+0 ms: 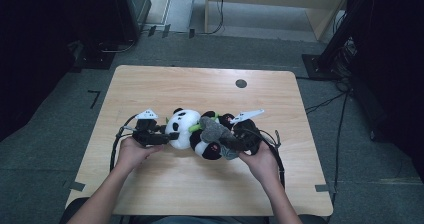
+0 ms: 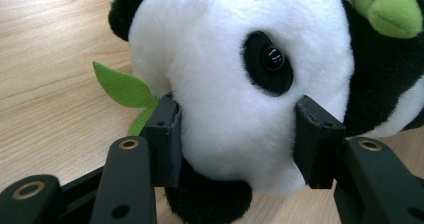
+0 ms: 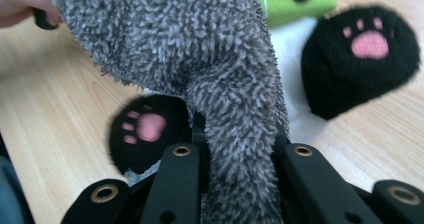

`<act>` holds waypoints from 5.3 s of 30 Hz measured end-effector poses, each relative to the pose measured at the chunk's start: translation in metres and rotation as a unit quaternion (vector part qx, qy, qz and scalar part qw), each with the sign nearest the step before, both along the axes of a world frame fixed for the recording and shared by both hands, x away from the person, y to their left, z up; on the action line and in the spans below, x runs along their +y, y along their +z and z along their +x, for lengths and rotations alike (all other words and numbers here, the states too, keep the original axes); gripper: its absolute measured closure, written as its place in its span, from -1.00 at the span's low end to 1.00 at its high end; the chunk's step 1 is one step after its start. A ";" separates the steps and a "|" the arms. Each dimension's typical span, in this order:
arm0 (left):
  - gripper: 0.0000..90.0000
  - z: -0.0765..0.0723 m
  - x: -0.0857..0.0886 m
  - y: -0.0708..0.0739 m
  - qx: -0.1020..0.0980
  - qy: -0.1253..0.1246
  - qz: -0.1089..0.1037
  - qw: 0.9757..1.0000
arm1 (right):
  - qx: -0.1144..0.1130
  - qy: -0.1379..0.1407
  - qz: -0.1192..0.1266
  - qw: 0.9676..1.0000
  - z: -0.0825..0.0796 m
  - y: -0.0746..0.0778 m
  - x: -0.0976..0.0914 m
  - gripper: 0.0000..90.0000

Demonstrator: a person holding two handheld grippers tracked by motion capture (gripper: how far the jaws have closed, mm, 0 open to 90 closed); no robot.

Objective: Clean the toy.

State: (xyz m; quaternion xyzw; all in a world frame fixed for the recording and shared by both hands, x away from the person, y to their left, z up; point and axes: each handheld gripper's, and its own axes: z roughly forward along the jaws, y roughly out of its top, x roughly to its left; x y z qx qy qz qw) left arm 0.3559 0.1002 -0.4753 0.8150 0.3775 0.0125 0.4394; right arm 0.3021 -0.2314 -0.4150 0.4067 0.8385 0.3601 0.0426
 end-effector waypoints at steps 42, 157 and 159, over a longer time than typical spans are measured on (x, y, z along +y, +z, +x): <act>0.01 -0.005 0.000 -0.002 0.008 0.011 -0.020 1.000 | -0.010 -0.015 0.020 1.000 0.014 -0.002 -0.001 0.73; 0.03 0.003 -0.019 0.002 -0.005 0.001 0.007 1.000 | -0.006 0.068 -0.045 0.997 -0.013 -0.048 0.078 0.75; 0.02 0.002 -0.019 0.002 -0.007 0.000 0.009 1.000 | -0.024 0.064 -0.027 0.997 -0.016 -0.033 0.073 0.75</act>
